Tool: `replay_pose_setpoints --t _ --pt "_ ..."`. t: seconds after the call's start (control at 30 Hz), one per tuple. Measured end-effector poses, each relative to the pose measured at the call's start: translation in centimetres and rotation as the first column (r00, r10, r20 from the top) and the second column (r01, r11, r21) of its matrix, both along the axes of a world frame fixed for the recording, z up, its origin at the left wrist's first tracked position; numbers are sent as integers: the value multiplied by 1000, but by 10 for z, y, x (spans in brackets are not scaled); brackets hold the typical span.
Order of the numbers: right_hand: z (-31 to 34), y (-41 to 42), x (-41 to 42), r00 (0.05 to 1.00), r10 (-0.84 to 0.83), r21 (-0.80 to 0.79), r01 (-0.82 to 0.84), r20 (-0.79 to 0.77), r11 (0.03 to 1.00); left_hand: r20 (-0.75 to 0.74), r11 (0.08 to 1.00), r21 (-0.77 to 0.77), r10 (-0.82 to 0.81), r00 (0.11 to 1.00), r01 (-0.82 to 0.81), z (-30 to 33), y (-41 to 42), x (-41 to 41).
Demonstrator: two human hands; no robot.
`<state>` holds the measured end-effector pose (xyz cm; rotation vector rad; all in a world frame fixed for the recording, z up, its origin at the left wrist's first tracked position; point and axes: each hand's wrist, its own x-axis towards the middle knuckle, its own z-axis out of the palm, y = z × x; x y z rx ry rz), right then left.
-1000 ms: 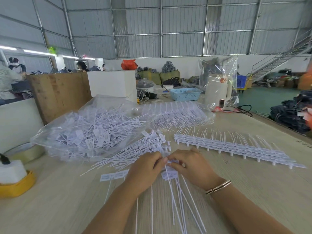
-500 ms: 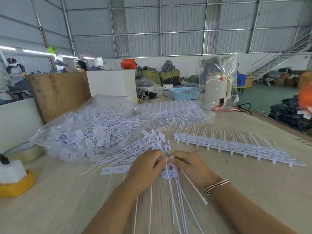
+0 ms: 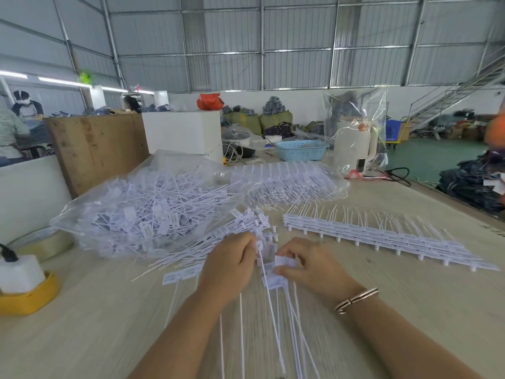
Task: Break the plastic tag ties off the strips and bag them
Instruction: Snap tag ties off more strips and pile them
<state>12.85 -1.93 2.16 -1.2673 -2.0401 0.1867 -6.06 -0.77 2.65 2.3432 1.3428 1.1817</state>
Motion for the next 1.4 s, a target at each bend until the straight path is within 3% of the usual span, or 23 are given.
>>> replay_pose_setpoints --t 0.1,0.17,0.3,0.37,0.53,0.7,0.77,0.9,1.03,1.23,1.4 --pt "-1 -4 -14 980 -63 62 52 187 997 -14 999 7 37 999 -37 0 2 -1" --pt "-1 -5 -15 974 -113 85 98 199 992 -47 999 11 36 998 -36 -1 2 -1" --pt "10 -10 -7 980 5 216 39 -200 976 -74 999 -38 19 997 -22 -2 4 -2" --pt "12 -13 -7 963 69 262 1 -260 965 -60 996 -88 -26 998 21 -4 4 -1" --pt "2 -12 -21 990 135 136 -128 -37 982 -8 977 -139 -162 987 159 -9 0 6" --pt "-2 -8 -24 992 124 58 -121 -39 991 115 967 -165 -177 977 194 -10 4 6" --pt "-2 -6 -21 992 114 67 -111 -48 992 46 982 -110 -150 988 155 -9 3 7" --pt "-2 -2 -10 995 83 40 -80 -62 996 -72 998 47 52 996 -48 -7 3 4" --pt "-5 -2 -10 994 84 33 -82 -65 996 -218 992 -46 106 970 -118 -12 6 2" --pt "-6 -5 -10 996 45 -16 -47 -71 999 -78 974 -227 9 997 -27 -25 12 1" --pt "-6 -3 -16 983 -67 84 53 169 995 -16 970 -243 -10 1000 5 -28 13 -1"
